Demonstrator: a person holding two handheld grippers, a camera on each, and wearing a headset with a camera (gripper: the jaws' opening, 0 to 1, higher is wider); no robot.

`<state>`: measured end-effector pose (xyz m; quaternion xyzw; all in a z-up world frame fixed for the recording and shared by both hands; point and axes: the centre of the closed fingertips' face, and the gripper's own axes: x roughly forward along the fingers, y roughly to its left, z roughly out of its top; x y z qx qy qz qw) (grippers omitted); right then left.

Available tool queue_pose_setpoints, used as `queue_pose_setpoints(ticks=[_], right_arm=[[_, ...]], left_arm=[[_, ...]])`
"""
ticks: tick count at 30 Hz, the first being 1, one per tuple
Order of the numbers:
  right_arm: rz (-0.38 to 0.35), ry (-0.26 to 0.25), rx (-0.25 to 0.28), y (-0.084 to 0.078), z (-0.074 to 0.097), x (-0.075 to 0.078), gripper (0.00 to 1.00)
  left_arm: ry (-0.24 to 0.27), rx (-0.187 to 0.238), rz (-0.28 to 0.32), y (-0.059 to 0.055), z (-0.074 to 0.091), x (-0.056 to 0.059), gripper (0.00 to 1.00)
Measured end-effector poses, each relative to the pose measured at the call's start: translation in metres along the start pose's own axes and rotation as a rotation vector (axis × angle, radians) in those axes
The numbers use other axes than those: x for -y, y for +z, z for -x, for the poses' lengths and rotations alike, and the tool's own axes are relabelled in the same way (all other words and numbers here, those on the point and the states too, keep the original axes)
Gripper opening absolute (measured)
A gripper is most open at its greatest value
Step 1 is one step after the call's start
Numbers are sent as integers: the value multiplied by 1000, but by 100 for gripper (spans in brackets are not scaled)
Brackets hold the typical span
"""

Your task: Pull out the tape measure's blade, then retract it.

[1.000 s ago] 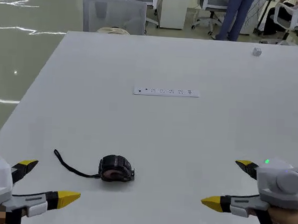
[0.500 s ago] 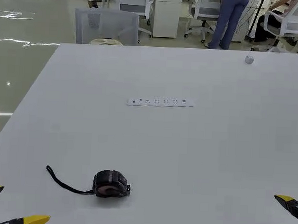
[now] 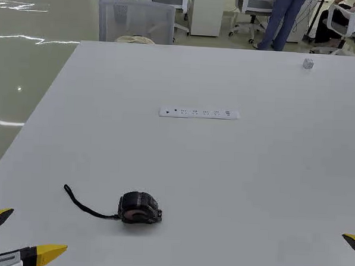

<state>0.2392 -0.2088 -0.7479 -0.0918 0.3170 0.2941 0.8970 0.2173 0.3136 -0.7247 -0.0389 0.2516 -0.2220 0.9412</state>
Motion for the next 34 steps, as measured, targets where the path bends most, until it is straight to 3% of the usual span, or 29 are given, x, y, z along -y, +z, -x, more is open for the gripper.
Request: queue_pose_setpoints(ticks=[4, 9, 13, 19, 23, 34], right_arm=[[-11, -1, 2, 1, 0, 1, 100], [49, 11, -38, -2, -3, -4, 100], [56, 17, -51, -4, -3, -6, 100], [42, 15, -41, -5, -3, -5, 100], [34, 5, -35, -4, -2, 1, 100], [24, -8, -16, 0, 0, 4, 100]], left_arm=[[3, -26, -5, -5, 1, -2, 100], [1, -19, -20, 2, 2, -3, 100], [5, -29, -35, 0, 1, -4, 100], [7, -22, -31, -3, 4, -5, 100], [11, -43, -30, -10, 4, -6, 100], [4, -24, -31, -2, 2, -3, 100]])
